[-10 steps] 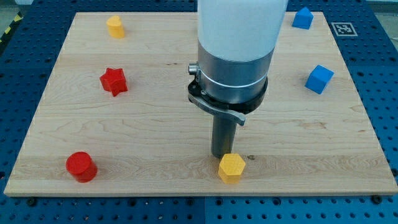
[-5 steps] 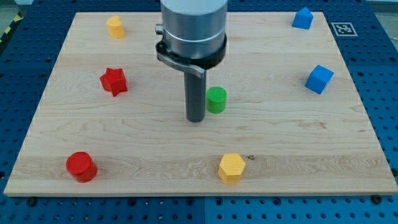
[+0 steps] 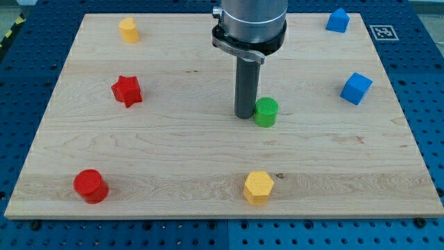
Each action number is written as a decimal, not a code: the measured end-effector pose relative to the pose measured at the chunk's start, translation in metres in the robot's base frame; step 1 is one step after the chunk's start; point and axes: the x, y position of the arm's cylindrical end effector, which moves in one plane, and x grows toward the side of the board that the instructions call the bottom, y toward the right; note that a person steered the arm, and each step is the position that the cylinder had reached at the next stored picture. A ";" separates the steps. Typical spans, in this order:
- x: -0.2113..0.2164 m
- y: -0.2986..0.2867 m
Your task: Place the green circle diagonal to the hexagon
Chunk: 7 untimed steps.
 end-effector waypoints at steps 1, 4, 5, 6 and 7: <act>0.007 0.001; 0.000 0.014; 0.001 0.050; 0.010 0.068; 0.011 0.068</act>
